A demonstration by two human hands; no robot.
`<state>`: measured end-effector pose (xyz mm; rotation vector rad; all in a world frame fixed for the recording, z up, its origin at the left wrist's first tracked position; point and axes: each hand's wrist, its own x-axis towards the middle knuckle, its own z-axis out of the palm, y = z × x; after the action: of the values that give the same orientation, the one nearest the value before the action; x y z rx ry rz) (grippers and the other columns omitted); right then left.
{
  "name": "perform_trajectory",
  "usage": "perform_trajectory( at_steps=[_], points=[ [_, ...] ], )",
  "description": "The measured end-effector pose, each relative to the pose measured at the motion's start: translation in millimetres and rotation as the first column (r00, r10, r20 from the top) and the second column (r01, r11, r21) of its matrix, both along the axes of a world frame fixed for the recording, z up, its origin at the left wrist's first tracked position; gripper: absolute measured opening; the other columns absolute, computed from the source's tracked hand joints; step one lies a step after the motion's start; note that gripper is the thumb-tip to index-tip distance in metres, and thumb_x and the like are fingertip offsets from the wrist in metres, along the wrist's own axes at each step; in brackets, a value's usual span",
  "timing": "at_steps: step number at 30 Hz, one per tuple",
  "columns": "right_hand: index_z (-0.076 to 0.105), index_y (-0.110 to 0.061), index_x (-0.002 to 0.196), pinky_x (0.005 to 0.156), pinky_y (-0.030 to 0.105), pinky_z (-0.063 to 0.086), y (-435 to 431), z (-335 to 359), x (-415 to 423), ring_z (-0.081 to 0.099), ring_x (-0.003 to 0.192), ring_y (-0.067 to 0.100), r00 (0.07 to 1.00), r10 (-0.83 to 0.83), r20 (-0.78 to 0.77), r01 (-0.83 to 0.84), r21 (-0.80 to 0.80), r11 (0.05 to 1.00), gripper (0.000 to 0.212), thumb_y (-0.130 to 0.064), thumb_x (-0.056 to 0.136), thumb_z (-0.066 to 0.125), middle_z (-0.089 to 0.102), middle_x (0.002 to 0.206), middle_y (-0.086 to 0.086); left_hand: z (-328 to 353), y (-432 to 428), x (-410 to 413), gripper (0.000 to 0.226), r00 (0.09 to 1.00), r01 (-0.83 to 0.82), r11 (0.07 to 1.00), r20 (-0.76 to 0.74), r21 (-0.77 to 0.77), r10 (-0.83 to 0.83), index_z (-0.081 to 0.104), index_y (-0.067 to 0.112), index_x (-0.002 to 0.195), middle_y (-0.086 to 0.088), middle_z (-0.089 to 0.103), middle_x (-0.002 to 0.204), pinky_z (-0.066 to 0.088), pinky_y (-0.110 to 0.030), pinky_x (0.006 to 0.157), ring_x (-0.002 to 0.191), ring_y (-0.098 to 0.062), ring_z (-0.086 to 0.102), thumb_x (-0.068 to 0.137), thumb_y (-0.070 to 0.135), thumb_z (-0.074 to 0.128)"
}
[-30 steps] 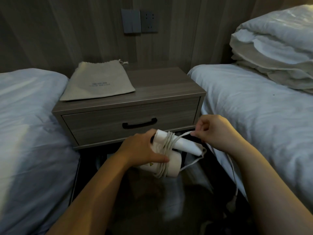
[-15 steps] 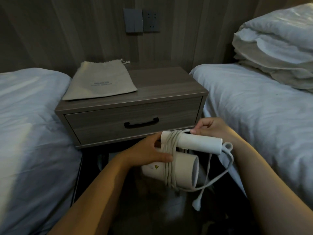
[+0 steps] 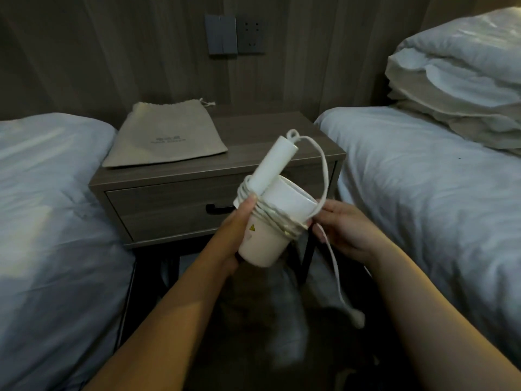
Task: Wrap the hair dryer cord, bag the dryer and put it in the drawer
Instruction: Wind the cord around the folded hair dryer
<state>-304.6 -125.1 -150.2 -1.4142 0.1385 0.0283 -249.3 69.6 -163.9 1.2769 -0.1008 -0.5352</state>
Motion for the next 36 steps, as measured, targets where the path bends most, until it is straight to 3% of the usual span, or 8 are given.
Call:
perform_trajectory(
  at_steps=[4,7,11,13,22,28,33,36],
  points=[
    [0.058,-0.003,0.108,0.034,0.015,0.026,-1,-1,-1,0.039,0.033,0.011,0.983,-0.118,-0.137,0.112,-0.052,0.992,0.020,-0.004,0.089,0.052,0.066,0.059,0.010,-1,3,2,0.061,0.992,-0.107,0.993,-0.079,-0.045,0.103,0.062,0.026,0.102,-0.007,0.075,0.092,0.056,-0.032,0.057,0.079,-0.022,0.071,0.052,0.062,0.062],
    [0.065,-0.005,0.088,0.036,0.016,0.021,2,4,-6,0.033,0.037,0.010,0.987,-0.112,-0.119,0.096,-0.133,0.986,0.020,-0.023,0.091,0.056,0.059,0.059,0.009,-1,3,0,0.054,0.978,-0.195,0.981,-0.070,0.009,0.195,0.061,0.025,0.109,-0.007,0.072,0.099,0.055,-0.030,0.056,0.082,-0.021,0.070,0.067,0.059,0.064],
    [0.056,-0.012,0.064,0.035,0.014,0.019,14,6,-11,0.026,0.033,0.008,0.983,-0.137,-0.119,0.112,-0.201,0.973,0.039,-0.044,0.084,0.062,0.042,0.039,-0.005,1,-5,-5,0.029,0.958,-0.287,0.957,-0.017,0.043,0.288,0.061,0.027,0.102,-0.002,0.071,0.094,0.053,-0.024,0.049,0.074,-0.014,0.070,0.079,0.046,0.063],
    [0.058,-0.013,0.068,0.034,0.014,0.020,18,4,-12,0.027,0.032,0.008,0.983,-0.141,-0.118,0.120,-0.171,0.978,0.036,-0.046,0.082,0.063,0.047,0.044,-0.004,2,-8,-9,0.024,0.953,-0.304,0.952,0.011,0.030,0.303,0.060,0.028,0.101,-0.003,0.070,0.100,0.055,-0.026,0.058,0.083,-0.015,0.068,0.080,0.040,0.065],
    [0.070,-0.029,0.064,0.036,0.018,0.030,23,2,-18,0.038,0.034,0.004,0.994,-0.060,-0.096,0.018,-0.389,0.921,0.024,-0.052,0.074,0.069,0.055,0.052,-0.004,3,-8,-16,0.033,0.947,-0.318,0.947,0.061,0.038,0.315,0.059,0.025,0.111,-0.004,0.068,0.109,0.054,-0.030,0.069,0.093,-0.017,0.066,0.081,0.037,0.066],
    [0.069,-0.026,0.063,0.038,0.017,0.035,16,9,-22,0.043,0.033,0.001,0.990,-0.111,-0.083,0.047,-0.553,0.832,0.028,-0.051,0.074,0.069,0.056,0.043,-0.009,-1,-10,-19,0.039,0.983,-0.171,0.983,0.082,0.065,0.165,0.052,0.027,0.119,-0.006,0.065,0.116,0.054,-0.036,0.082,0.101,-0.020,0.064,0.083,0.038,0.060],
    [0.067,-0.025,0.067,0.037,0.012,0.035,20,14,-26,0.047,0.034,-0.003,0.993,-0.088,-0.075,0.022,-0.624,0.781,0.029,-0.050,0.081,0.063,0.060,0.045,-0.011,1,-10,-16,0.033,0.965,-0.248,0.966,0.106,0.073,0.240,0.059,0.028,0.108,0.006,0.069,0.094,0.053,-0.021,0.054,0.076,-0.007,0.068,0.078,0.036,0.069],
    [0.066,-0.024,0.071,0.038,0.020,0.033,25,17,-26,0.042,0.035,0.007,0.995,-0.041,-0.094,-0.019,-0.561,0.828,0.031,-0.050,0.086,0.057,0.059,0.053,-0.001,3,-9,-12,0.033,0.935,-0.341,0.935,0.134,0.096,0.327,0.060,0.029,0.104,0.004,0.068,0.099,0.056,-0.029,0.068,0.086,-0.012,0.067,0.074,0.035,0.073]
  ],
)
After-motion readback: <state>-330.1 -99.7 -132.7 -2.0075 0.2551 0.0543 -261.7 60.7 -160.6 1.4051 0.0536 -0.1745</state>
